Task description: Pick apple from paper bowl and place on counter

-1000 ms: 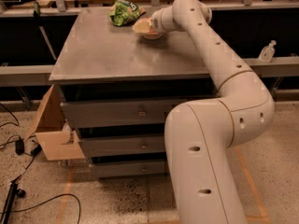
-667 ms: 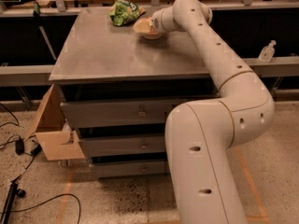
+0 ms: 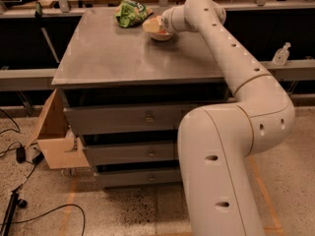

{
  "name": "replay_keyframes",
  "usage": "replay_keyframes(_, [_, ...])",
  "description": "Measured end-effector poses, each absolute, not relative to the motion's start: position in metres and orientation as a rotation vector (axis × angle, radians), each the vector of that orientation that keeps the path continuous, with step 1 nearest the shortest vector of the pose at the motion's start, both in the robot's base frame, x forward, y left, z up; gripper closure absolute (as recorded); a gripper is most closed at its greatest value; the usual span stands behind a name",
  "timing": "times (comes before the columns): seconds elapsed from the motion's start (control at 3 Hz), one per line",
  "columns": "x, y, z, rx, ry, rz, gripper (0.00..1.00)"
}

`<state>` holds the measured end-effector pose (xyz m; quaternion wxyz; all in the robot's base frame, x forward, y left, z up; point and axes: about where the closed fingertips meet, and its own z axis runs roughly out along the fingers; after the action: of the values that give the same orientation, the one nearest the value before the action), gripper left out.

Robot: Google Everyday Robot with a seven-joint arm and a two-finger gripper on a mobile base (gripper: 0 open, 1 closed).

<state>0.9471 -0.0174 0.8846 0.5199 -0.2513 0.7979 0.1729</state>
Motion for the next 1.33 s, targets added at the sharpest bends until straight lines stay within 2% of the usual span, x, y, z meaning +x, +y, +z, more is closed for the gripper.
replay_keyframes(1.33, [0.931,-0.013,0.914,-0.767,1.804,0.215,1.0])
